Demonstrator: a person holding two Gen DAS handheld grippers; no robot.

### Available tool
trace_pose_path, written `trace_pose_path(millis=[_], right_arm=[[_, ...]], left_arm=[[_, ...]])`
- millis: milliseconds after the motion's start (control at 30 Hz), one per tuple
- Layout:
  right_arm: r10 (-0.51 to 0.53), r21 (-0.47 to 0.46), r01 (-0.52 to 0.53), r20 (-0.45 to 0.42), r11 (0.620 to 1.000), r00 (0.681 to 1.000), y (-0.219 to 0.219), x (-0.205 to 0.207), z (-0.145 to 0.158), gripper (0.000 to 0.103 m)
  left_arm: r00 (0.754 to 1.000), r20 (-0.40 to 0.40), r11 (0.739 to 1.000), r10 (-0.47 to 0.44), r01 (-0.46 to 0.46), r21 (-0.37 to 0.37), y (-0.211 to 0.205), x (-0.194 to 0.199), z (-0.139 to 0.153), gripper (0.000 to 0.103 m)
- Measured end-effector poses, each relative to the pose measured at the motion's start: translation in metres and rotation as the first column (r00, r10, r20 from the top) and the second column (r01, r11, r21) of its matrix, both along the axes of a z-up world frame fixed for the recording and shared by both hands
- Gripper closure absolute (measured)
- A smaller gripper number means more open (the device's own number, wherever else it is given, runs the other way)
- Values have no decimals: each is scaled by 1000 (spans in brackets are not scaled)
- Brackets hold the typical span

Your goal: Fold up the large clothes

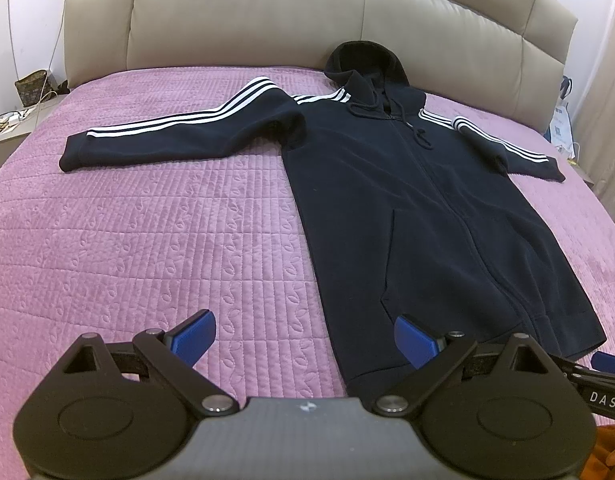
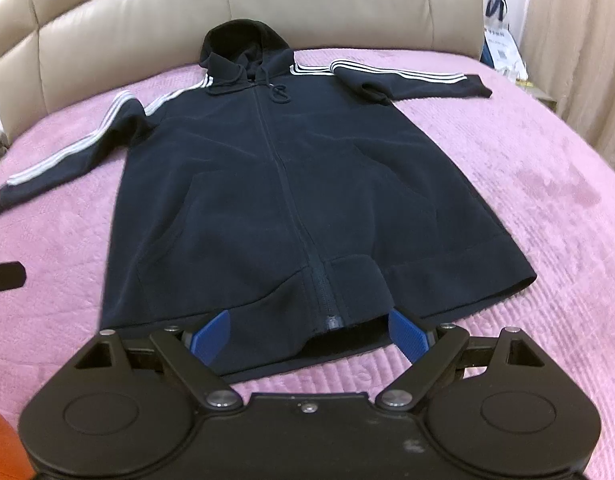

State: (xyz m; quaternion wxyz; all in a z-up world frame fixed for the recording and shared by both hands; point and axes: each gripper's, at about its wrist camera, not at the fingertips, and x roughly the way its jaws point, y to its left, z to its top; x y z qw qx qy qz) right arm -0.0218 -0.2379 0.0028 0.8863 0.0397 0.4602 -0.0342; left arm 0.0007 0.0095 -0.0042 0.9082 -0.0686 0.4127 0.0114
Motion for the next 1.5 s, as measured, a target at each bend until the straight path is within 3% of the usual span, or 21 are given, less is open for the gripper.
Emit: trace_pose_path(millis=[133,300,433,533,567,633,667,733,800,933,1067,1267,1500], right_arm=[[0,171,-1,6,985,1000,-27,5,24,1],[-46,86,34,138,996,989,-66,47,56,1],[-55,64,41,250,997,967,-100,101,56,1],[-41,51,27,297,998,954,-121,148,31,1],[-25,59,7,314,998,949,-127,162,17,1],[2,57,-24,346,998,938,-137,185,-10,1],[4,38,-18,340,999,940,-141,199,-24,1],[0,11,-4,326,1000,946,-150,227,-41,1],[-22,-3,24,312,1000,950,-166,256,-49,2],[-116,1,122,309,993,944,-226,322,-54,9],[-234,25,237,299,971,925,-300,390,-57,9],[-375,69,369,223,927,900,-376,463,-84,10],[-558,174,536,118,826,821,-437,509,-120,11]], left_arm=[[999,40,1000,17,-17,2,-2,-7,12,7],[963,268,996,-28,49,-73,-23,0,59,4],[951,307,1000,-20,22,-3,-70,66,87,4],[941,338,999,22,-8,-43,-102,130,90,5],[949,313,998,17,4,-66,-107,151,75,7],[954,292,992,-62,90,-85,-119,179,41,24],[957,269,989,-104,128,-71,-126,188,19,24],[974,201,993,-103,112,-34,-137,201,-24,25],[978,173,993,-118,121,-4,-141,213,-46,24],[970,223,994,-96,84,63,-141,228,-63,17],[964,256,996,-64,47,73,-142,248,-71,17],[972,230,992,-52,25,120,-150,288,-77,16],[977,197,993,-76,56,107,-184,345,-59,16]])
